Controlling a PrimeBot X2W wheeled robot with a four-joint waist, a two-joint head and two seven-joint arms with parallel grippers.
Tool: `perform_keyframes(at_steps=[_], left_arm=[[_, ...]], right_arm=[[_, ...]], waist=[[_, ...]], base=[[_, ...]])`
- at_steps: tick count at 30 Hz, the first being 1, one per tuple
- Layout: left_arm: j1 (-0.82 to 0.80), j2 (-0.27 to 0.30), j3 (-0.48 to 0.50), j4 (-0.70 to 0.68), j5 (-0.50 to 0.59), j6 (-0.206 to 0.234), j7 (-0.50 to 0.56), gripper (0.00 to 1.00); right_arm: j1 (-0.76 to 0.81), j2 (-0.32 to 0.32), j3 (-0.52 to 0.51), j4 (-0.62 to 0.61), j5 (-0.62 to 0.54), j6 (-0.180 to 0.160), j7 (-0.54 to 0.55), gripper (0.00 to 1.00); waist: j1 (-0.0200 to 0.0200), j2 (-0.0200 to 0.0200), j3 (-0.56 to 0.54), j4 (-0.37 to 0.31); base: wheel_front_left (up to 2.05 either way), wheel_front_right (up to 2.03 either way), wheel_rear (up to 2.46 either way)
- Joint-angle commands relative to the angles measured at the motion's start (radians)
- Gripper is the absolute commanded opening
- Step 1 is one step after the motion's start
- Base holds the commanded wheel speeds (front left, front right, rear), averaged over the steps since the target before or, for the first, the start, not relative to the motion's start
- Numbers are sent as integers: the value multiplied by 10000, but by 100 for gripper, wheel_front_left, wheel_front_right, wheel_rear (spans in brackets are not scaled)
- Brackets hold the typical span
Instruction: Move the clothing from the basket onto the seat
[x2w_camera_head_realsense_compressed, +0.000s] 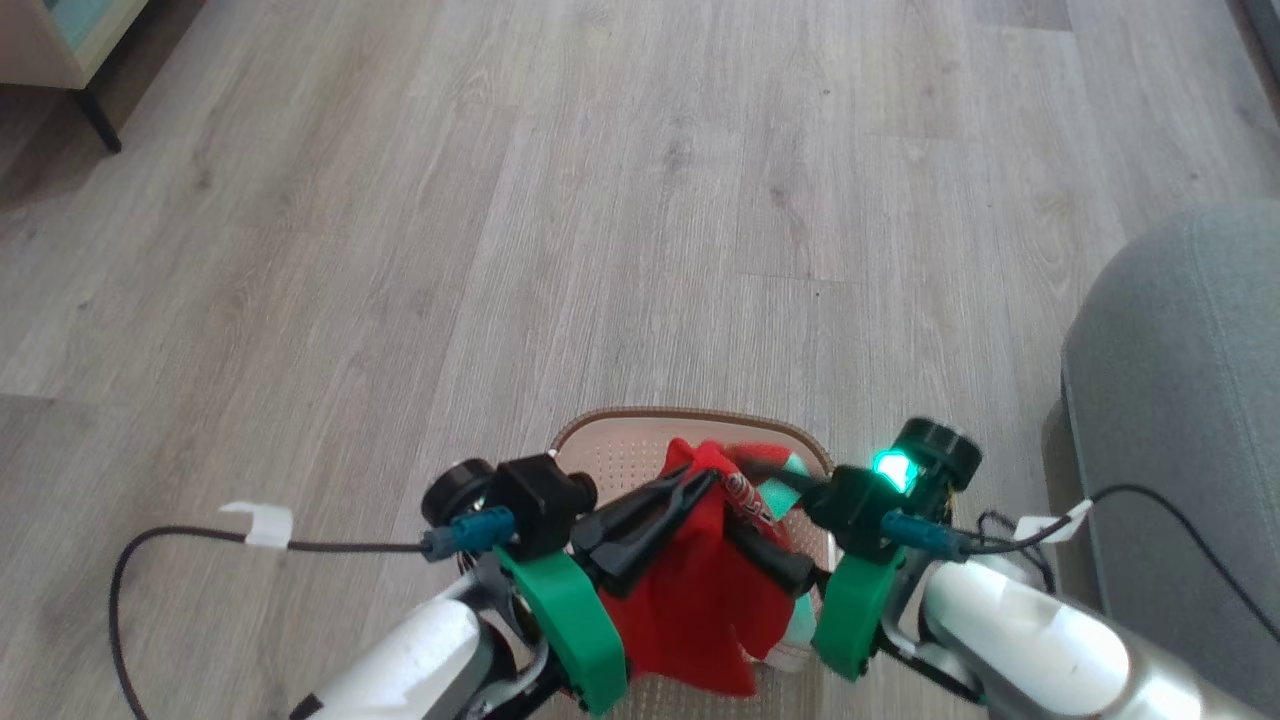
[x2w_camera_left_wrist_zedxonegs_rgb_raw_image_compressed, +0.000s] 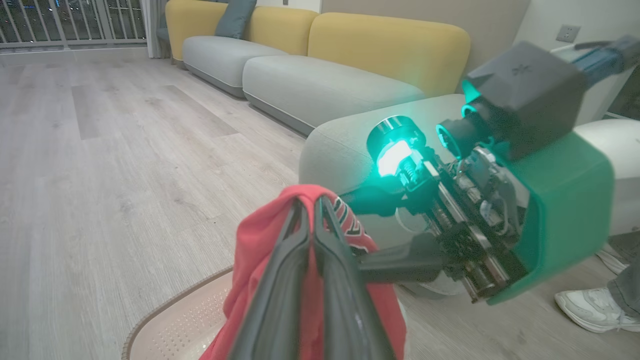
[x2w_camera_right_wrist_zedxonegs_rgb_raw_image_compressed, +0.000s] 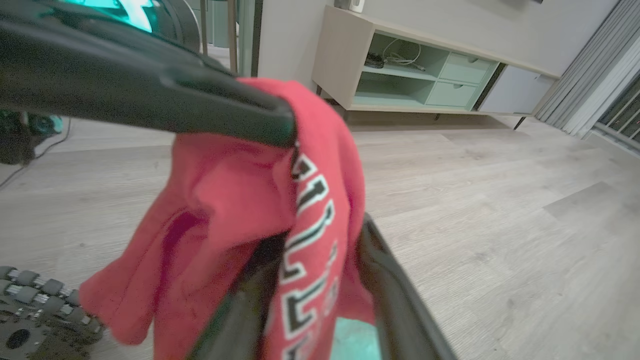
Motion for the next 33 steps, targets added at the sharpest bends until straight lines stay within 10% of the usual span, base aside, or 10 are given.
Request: perform_keyframes(at_steps=[1, 7, 11, 33], left_arm=[[-632, 140, 299, -386, -67, -13, -141, 0], [-829, 396, -176, -185, -511, -14, -530, 3], [-788, 478, -66, 173, -479, 20, -914, 100], [-269, -1657, 53, 1632, 512, 5, -1577, 100]], right_arm=[[-239, -38, 13, -179, 152, -4, -65, 0], [-359, -126, 324, -72, 973, -4, -65, 0], [-341, -328, 81, -44, 1173, -4, -65, 0], [307, -1422, -2649, -452, 374, -4, -65, 0]], waist=[[0, 0, -17, 9], [0, 0, -73, -30], [0, 0, -76, -233], [0, 0, 477, -4606]], base=[[0, 0, 0], [0, 0, 0], [0, 0, 0], [0, 0, 0]])
